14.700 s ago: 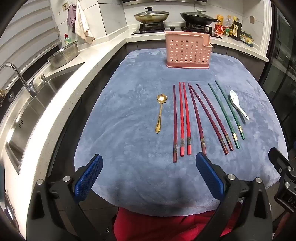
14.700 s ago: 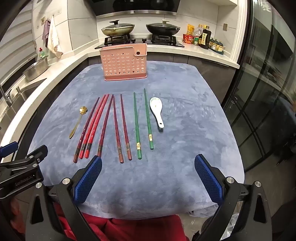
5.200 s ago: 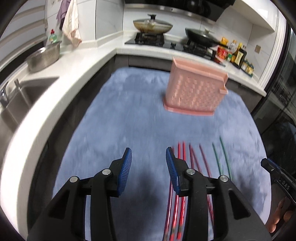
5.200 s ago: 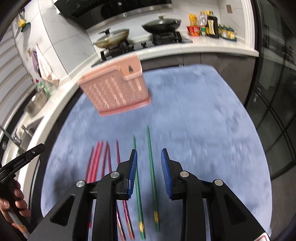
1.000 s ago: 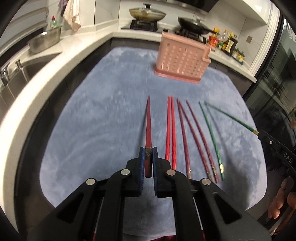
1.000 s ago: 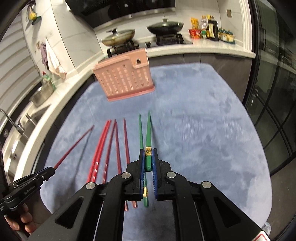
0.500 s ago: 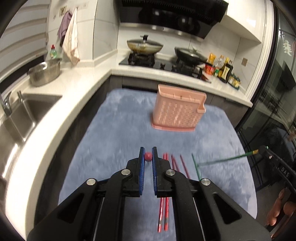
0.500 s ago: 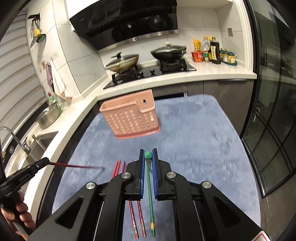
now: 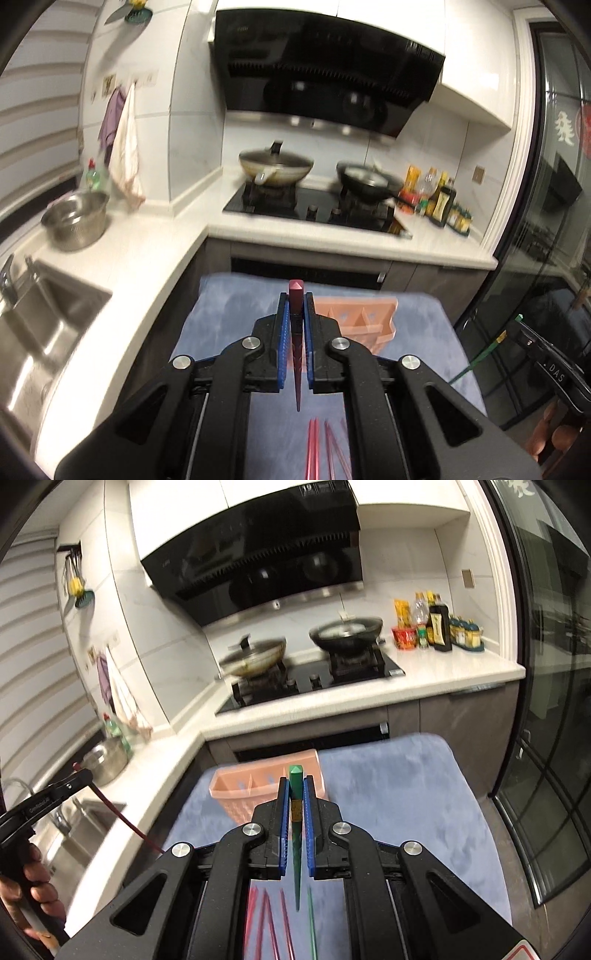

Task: Organize utensils
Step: 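Lift both chopsticks and carry them over the pink basket, then open both tools to drop the chopsticks into the pink basket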

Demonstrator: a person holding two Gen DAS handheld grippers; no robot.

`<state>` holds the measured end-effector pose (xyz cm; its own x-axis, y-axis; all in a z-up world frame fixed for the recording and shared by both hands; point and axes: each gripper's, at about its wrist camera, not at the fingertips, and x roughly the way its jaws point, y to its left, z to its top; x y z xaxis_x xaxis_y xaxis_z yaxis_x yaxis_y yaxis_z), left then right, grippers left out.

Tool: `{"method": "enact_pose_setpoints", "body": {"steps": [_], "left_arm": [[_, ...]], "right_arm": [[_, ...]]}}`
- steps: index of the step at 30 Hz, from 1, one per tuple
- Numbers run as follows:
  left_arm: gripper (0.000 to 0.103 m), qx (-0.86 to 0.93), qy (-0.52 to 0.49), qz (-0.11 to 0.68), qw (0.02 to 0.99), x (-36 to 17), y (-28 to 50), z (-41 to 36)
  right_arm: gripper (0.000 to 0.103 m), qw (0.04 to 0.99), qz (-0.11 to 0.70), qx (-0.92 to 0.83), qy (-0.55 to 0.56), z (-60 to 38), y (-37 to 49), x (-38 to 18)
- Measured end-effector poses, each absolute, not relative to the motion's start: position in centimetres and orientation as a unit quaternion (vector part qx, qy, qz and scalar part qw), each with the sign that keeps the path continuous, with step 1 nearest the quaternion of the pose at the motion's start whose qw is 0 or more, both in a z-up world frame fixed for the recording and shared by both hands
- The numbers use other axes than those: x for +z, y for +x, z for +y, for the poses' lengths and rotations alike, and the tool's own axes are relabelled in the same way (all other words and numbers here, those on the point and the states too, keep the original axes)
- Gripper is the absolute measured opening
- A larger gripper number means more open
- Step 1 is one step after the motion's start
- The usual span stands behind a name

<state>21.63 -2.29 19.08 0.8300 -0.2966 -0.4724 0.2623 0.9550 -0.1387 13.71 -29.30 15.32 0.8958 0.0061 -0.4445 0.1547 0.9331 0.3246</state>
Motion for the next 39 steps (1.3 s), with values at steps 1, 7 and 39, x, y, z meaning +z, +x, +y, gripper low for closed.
{"method": "enact_pose_setpoints", "body": {"steps": [1,7,39], "left_arm": [[0.007,-0.147,-0.035,0.245,0.958,19.7,22.2,-2.6],[0.007,-0.154,-0.052,0.208,0.965,23.1,25.3,-3.9],[0.037,-0.12,-0.067,0.301,0.943,14.7,35.8,-5.7]], "right_arm": [[0.007,0.959,0.217,-0.037,0.181,-29.4,14.2,16.0],[0.007,0.965,0.171,-0.027,0.195,-30.5,18.3,19.9],[0.021,0.952,0.253,-0.056,0.166,-29.3,28.9,12.3]]}}
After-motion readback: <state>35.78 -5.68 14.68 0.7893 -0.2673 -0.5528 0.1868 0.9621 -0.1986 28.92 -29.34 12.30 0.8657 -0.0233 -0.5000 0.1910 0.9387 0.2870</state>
